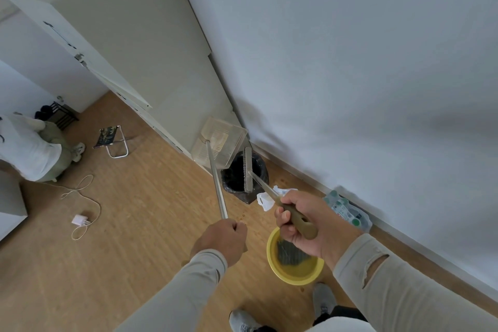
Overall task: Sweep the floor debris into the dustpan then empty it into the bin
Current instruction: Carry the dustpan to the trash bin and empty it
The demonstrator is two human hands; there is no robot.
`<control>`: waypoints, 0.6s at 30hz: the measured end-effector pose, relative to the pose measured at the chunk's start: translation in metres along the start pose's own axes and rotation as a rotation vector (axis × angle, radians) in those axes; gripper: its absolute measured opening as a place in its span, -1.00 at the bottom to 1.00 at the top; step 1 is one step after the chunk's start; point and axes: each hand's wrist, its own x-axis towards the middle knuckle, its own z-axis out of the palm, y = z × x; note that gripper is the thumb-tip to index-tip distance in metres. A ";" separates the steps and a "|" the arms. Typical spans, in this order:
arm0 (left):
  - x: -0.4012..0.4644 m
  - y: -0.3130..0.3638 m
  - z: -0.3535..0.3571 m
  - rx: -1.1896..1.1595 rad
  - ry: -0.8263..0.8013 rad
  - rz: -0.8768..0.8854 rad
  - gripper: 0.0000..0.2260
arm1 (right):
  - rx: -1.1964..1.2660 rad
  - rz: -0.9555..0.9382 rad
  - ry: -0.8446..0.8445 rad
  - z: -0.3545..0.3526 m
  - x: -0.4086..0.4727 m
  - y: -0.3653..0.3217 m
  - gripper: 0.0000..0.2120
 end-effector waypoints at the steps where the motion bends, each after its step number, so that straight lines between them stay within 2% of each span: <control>1: 0.001 0.000 -0.002 -0.017 0.000 -0.006 -0.59 | -0.008 -0.003 -0.004 0.000 0.000 0.000 -0.77; 7: 0.006 0.007 -0.013 -0.185 -0.022 -0.016 -0.59 | -0.034 0.006 -0.027 0.004 0.002 -0.001 -0.84; 18: -0.004 0.007 -0.014 -0.122 -0.020 0.029 -0.58 | -0.044 0.012 -0.051 0.005 0.004 0.003 -0.82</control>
